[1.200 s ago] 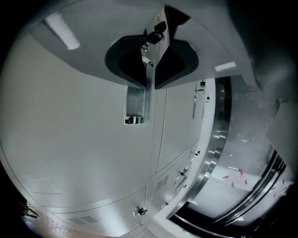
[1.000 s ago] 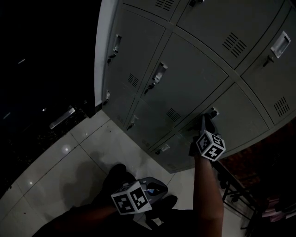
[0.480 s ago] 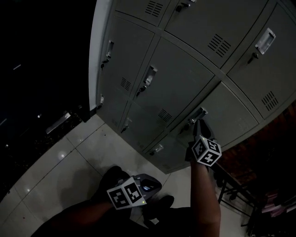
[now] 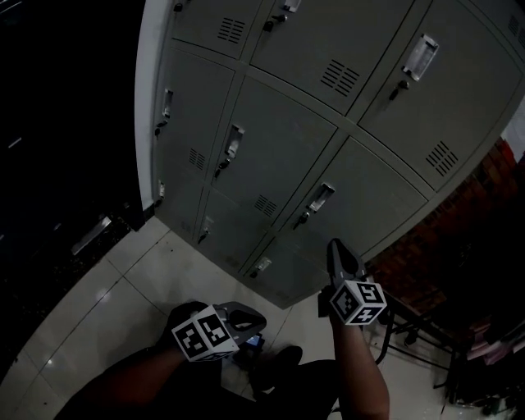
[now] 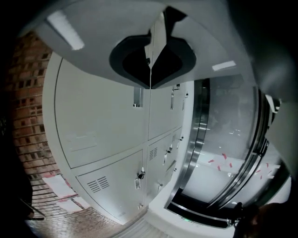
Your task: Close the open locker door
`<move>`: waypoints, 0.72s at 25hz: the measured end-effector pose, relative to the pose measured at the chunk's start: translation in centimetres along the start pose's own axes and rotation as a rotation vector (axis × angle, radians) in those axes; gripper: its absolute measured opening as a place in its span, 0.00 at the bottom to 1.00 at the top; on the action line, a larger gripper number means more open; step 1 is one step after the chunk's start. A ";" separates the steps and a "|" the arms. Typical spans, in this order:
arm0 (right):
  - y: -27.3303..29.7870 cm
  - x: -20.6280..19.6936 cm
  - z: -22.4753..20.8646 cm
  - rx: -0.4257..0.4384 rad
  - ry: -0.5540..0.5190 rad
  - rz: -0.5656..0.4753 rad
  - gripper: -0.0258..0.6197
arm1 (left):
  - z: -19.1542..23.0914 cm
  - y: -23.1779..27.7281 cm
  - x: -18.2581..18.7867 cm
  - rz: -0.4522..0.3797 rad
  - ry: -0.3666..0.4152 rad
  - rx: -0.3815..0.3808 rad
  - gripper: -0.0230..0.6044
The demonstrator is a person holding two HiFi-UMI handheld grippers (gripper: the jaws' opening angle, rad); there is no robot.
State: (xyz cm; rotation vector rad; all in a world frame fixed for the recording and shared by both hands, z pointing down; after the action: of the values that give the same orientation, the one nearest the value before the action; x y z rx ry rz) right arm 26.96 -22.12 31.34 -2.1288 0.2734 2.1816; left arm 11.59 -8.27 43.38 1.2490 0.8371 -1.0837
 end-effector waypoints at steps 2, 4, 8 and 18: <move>-2.2 -0.2 0.5 0.030 0.008 -0.003 0.05 | 0.0 0.0 0.0 0.005 0.004 0.001 0.06; -4.4 -0.4 0.8 0.053 0.044 -0.015 0.05 | 0.0 0.0 -0.1 0.009 0.007 0.002 0.06; -8.6 -1.5 0.3 0.045 0.086 -0.010 0.05 | -0.1 0.2 -0.2 0.014 0.011 0.001 0.06; -15.0 -4.9 1.5 0.042 0.086 0.035 0.05 | -0.2 0.3 -0.2 0.023 0.020 -0.001 0.06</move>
State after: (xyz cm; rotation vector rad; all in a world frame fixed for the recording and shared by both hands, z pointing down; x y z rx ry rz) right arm 28.37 -6.86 35.17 -2.2152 0.3617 2.0857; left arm 11.83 -8.06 43.67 1.2678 0.8361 -1.0539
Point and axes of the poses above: the fingertips, and each gripper's own axes: y forward along the fingers, z to its left, x out of its top, the point moved 1 cm from there along -y, backward along the fingers
